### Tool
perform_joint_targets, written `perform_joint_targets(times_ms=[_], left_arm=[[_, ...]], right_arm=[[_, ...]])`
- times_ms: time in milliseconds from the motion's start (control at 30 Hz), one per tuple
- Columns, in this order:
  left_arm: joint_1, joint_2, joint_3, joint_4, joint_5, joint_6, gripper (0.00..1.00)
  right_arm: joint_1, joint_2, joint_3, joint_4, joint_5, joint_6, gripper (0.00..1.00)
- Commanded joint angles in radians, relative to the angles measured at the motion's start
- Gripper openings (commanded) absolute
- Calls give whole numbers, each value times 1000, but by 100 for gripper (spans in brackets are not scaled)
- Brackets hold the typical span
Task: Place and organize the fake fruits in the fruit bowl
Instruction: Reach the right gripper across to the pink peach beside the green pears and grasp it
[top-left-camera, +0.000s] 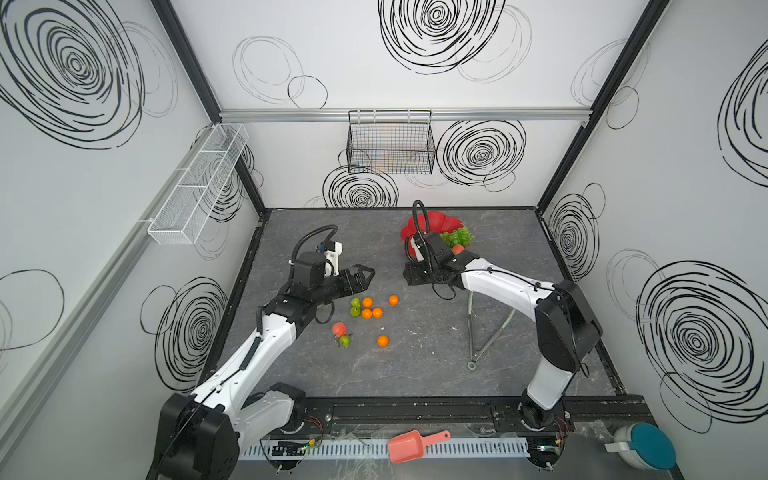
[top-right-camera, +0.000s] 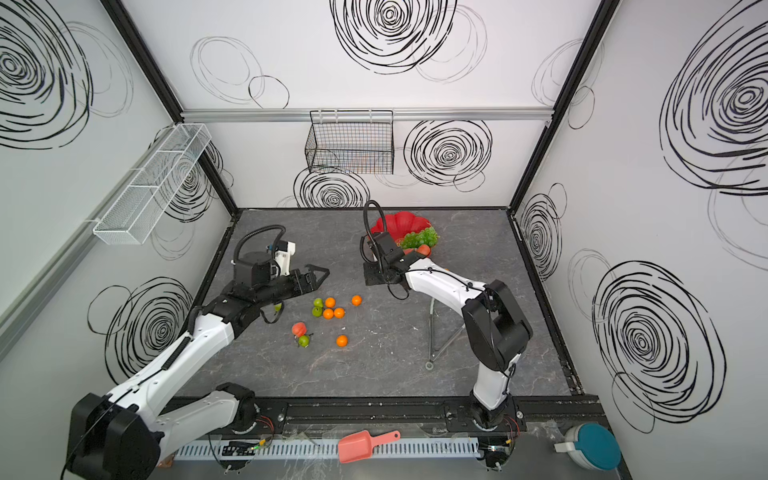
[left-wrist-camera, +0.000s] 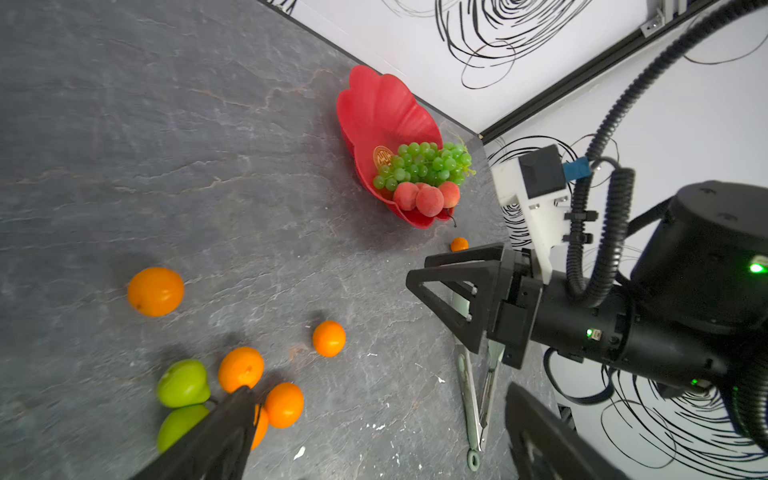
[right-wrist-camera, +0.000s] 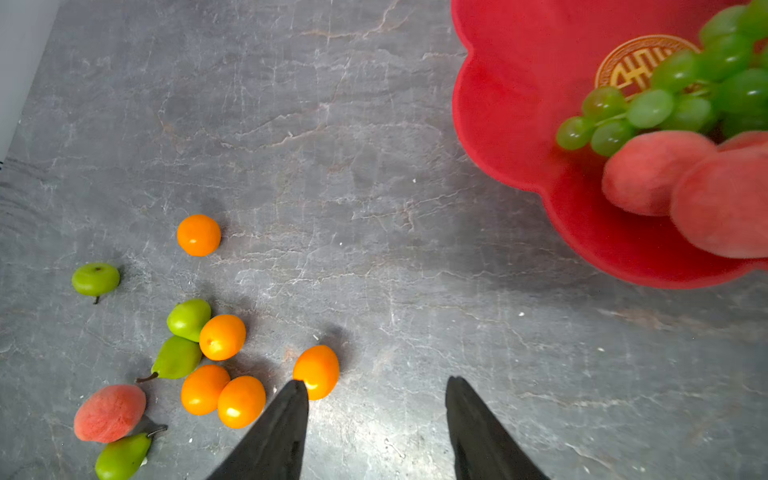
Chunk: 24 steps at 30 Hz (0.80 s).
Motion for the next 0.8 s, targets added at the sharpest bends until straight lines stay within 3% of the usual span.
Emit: perform_joint_targets(times_ms=[0, 600, 767], left_arm=[[50, -59, -50, -30, 40, 12, 96], [225, -314, -145, -268, 14, 15, 96], [243, -356, -132, -319, -49, -7, 96]], right_arm=[[35, 26, 26, -1, 31, 20, 58], [268, 133, 144, -71, 24, 11, 56], [325, 178, 192, -81, 21, 38, 55]])
